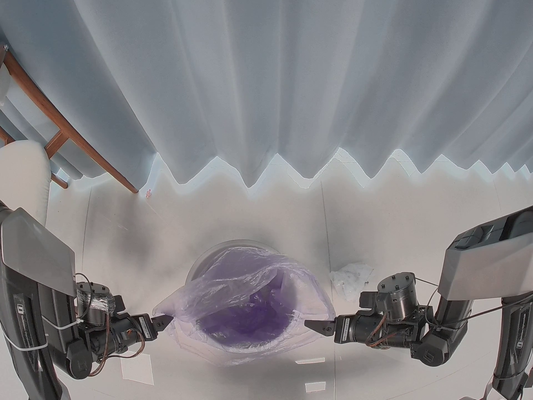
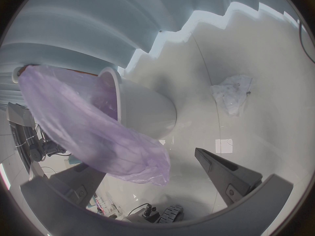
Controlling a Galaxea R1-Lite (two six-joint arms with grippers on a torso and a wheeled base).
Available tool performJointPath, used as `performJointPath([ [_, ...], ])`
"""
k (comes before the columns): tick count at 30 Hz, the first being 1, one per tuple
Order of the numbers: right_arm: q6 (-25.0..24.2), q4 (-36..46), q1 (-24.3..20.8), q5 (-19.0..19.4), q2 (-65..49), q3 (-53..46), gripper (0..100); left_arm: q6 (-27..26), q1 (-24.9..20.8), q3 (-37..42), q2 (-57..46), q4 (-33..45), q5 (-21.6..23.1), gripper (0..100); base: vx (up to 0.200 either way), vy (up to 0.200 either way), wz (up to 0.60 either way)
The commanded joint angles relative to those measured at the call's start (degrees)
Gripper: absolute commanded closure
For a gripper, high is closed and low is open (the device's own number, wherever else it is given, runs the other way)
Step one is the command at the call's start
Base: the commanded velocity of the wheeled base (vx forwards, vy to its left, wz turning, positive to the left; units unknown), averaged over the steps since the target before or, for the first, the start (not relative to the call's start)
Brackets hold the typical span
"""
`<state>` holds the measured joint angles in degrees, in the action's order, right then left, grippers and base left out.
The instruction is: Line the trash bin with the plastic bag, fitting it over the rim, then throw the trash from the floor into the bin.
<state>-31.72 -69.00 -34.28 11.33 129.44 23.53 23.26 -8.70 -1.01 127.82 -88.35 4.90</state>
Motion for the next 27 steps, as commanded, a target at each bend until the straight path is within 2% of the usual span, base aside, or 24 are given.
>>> performJointPath([
  [1,-0.2,-2.0,-0.2,0.0,-0.2,-1.3,0,0.3,-1.4,1.0,-5.6,0.4,-0.3,0,0.000,0.000,0.00],
  [9,-0.3,-4.0,-0.3,0.0,-0.2,-1.8,0,0.6,-3.0,1.0,-16.3,0.6,-1.2,0,0.000,0.000,0.00],
  [14,-0.1,-6.7,-0.3,0.0,-1.4,-3.3,0,-0.1,-6.0,1.0,-26.2,3.8,-1.3,0,0.000,0.000,0.00],
  [21,0.0,-9.3,-0.4,0.2,-4.5,-5.2,0,-0.4,-14.0,1.0,-44.6,14.1,-0.8,0,0.000,0.000,0.00],
  [23,0.0,-9.3,-0.4,0.2,-4.6,-5.4,0,-1.0,-14.5,0.9,-47.1,16.5,-0.3,0,0.000,0.000,0.00],
  [24,0.3,-9.4,-0.4,0.2,-5.1,-5.9,0,-3.6,-14.8,0.9,-50.0,21.5,1.1,0,0.000,0.000,0.00],
  [27,0.2,-9.0,-0.4,0.2,-6.9,-6.2,0,-10.3,-14.0,0.9,-51.1,28.9,2.4,0,0.000,0.000,0.00],
])
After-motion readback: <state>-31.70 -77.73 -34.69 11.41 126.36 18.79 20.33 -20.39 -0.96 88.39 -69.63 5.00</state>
